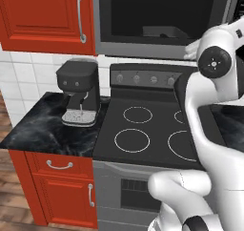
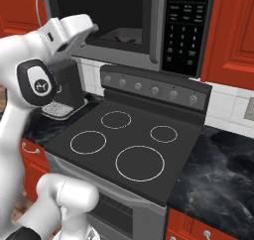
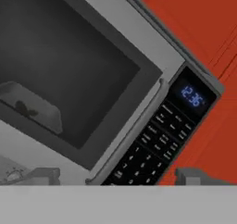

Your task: Place the tupperware containing the shrimp and mushroom meal in the microwave. Close the microwave door and press the start button to reheat the meal.

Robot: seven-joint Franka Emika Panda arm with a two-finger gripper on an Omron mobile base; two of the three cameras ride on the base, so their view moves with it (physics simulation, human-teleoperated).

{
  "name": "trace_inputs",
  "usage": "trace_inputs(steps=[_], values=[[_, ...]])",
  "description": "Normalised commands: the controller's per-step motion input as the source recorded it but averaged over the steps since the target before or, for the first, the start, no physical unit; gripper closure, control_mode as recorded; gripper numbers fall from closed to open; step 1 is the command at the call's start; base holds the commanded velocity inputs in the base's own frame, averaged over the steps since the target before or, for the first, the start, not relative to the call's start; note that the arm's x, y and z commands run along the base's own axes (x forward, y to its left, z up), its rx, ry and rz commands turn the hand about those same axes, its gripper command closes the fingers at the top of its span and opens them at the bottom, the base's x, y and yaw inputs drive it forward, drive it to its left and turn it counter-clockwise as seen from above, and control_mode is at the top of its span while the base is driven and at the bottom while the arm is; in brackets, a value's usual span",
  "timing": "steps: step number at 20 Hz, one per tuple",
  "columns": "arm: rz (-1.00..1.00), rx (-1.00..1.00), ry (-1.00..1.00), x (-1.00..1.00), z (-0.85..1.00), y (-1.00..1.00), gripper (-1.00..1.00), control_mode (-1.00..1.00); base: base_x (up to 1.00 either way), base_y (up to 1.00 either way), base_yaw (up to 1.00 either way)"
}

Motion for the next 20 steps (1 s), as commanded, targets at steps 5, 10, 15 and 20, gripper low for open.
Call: trace_inputs(steps=[5, 10, 15, 20], values=[[-0.17, 0.5, -0.25, -0.33, 0.02, -0.1, -1.0, -1.0, 0.0, 0.0, 0.0], [-0.05, 0.6, -0.16, -0.36, 0.0, -0.33, -1.0, -1.0, 0.0, 0.0, 0.0], [0.02, 0.65, -0.05, -0.38, 0.0, -0.43, -1.0, -1.0, 0.0, 0.0, 0.0], [0.12, 0.55, 0.0, -0.29, -0.01, -0.28, -1.0, -1.0, 0.0, 0.0, 0.0]])
